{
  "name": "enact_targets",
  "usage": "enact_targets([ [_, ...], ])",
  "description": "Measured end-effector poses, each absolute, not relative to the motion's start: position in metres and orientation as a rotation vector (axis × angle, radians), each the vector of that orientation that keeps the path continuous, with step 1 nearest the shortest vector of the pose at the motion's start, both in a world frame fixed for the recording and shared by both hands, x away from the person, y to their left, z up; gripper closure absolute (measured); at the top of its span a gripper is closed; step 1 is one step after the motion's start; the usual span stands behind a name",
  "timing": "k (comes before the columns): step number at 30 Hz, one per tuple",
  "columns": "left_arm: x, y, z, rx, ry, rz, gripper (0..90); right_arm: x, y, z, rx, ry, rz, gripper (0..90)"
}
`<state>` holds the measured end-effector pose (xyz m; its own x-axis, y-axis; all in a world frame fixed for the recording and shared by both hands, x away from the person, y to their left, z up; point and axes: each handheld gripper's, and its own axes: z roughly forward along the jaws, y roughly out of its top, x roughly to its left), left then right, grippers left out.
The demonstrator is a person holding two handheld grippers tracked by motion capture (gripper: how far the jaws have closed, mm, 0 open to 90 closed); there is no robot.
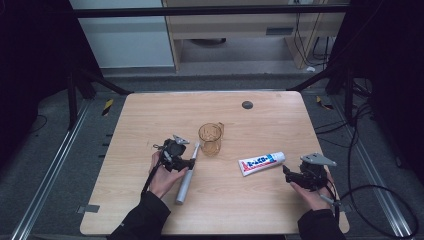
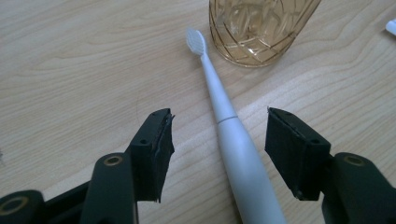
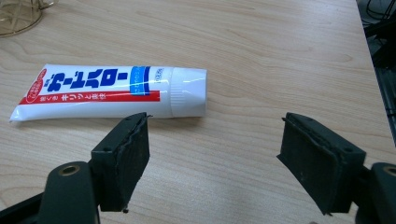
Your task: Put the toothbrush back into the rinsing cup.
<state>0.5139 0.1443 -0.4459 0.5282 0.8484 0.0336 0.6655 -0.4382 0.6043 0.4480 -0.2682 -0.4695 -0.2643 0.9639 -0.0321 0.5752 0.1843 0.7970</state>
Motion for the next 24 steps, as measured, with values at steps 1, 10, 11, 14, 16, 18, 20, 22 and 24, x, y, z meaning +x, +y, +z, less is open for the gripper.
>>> enact_targets([
  [1,0.514,0.144,-0.447,2.241,1.227,0.447,41.7,0.448,-0.268,-0.470,1.437,1.922,0.925,23.9],
  [10,0.515,0.138,-0.456,2.293,1.239,0.415,45.4,0.448,-0.267,-0.470,1.435,1.929,0.923,24.8],
  [11,0.515,0.138,-0.457,2.295,1.242,0.410,46.1,0.448,-0.267,-0.470,1.430,1.931,0.922,25.0],
  [14,0.516,0.136,-0.459,2.304,1.251,0.403,47.4,0.448,-0.266,-0.470,1.424,1.935,0.927,25.2],
  [16,0.517,0.136,-0.460,2.309,1.255,0.398,48.3,0.448,-0.266,-0.470,1.420,1.939,0.924,25.5],
  [18,0.517,0.136,-0.461,2.306,1.261,0.387,48.8,0.448,-0.266,-0.471,1.415,1.944,0.911,25.7],
  [20,0.518,0.135,-0.462,2.310,1.264,0.377,50.0,0.448,-0.266,-0.471,1.415,1.943,0.912,26.0],
  [22,0.518,0.134,-0.463,2.318,1.265,0.365,51.6,0.448,-0.266,-0.470,1.417,1.941,0.918,26.3],
  [24,0.518,0.133,-0.465,2.323,1.266,0.362,52.5,0.448,-0.266,-0.470,1.416,1.942,0.915,26.7],
])
